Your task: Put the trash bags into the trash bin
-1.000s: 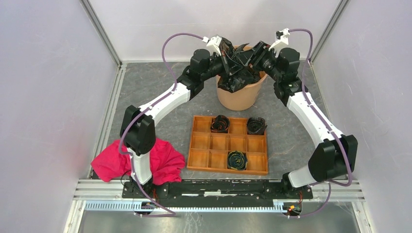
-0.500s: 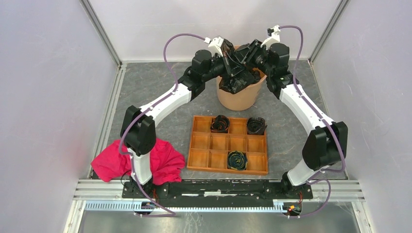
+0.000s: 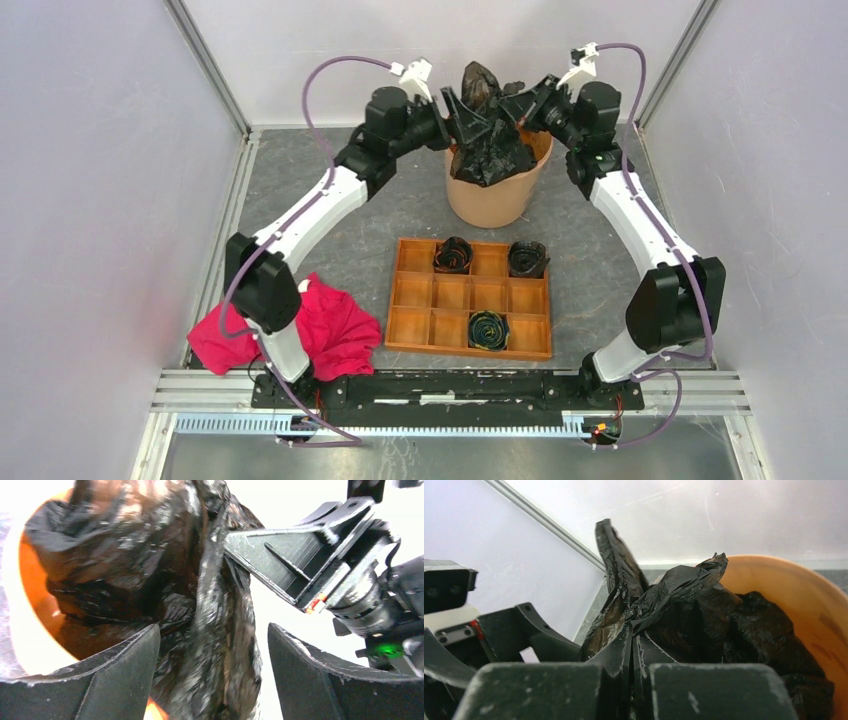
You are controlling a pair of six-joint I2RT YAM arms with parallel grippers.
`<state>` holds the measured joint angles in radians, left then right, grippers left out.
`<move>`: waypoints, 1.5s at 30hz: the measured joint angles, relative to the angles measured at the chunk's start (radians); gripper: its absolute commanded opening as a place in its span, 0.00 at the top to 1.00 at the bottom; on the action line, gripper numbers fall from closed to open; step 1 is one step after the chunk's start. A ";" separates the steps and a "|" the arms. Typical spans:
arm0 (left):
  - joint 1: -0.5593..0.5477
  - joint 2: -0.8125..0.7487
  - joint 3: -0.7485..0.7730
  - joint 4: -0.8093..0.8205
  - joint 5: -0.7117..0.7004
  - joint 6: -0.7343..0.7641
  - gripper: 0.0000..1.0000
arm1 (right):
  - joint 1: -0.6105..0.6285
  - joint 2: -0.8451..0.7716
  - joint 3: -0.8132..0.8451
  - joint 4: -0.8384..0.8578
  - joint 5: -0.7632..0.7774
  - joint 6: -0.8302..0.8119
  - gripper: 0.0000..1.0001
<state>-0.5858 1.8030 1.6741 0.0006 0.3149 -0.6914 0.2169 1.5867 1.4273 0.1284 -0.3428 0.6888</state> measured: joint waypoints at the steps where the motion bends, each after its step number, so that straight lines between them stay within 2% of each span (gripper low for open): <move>1: 0.012 -0.019 -0.006 0.001 0.000 -0.003 0.14 | -0.013 0.000 0.000 0.016 -0.024 0.008 0.99; 6: 0.058 -0.052 0.014 0.008 0.003 -0.021 0.17 | -0.045 0.000 0.004 0.072 -0.103 0.033 0.99; 11: 0.049 0.029 0.111 0.006 0.038 -0.039 0.26 | -0.040 0.000 0.013 0.101 -0.161 0.050 0.99; 14: 0.042 0.069 0.138 0.000 0.056 -0.041 0.35 | -0.040 0.000 0.013 0.103 -0.177 0.052 0.97; 18: 0.035 0.096 0.144 -0.011 0.073 -0.054 0.71 | -0.040 0.000 0.013 0.105 -0.182 0.055 0.91; 21: 0.034 0.101 0.145 -0.015 0.079 -0.064 0.89 | -0.040 0.000 0.013 0.106 -0.183 0.050 0.87; 23: 0.034 0.101 0.145 -0.014 0.072 -0.066 0.96 | -0.043 0.000 0.013 0.102 -0.180 0.043 0.84; 27: 0.034 0.101 0.145 -0.007 0.060 -0.067 0.98 | -0.059 0.000 0.013 0.099 -0.181 0.040 0.72; 29: 0.034 0.101 0.145 0.000 0.060 -0.067 0.98 | -0.068 0.004 0.015 0.100 -0.181 0.042 0.71; 30: 0.034 0.101 0.145 0.004 0.060 -0.067 0.98 | -0.069 0.007 0.018 0.101 -0.181 0.042 0.73; 35: 0.034 0.101 0.145 0.017 0.054 -0.069 0.98 | -0.075 0.027 0.035 0.102 -0.181 0.043 0.99; 45: 0.063 0.099 0.126 0.093 -0.062 -0.093 0.98 | -0.120 0.113 0.148 0.149 -0.216 0.089 1.00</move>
<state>-0.5228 1.9018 1.7996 0.0940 0.2531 -0.7849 0.0971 1.6993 1.5757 0.2775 -0.5583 0.7773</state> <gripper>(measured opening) 0.029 0.011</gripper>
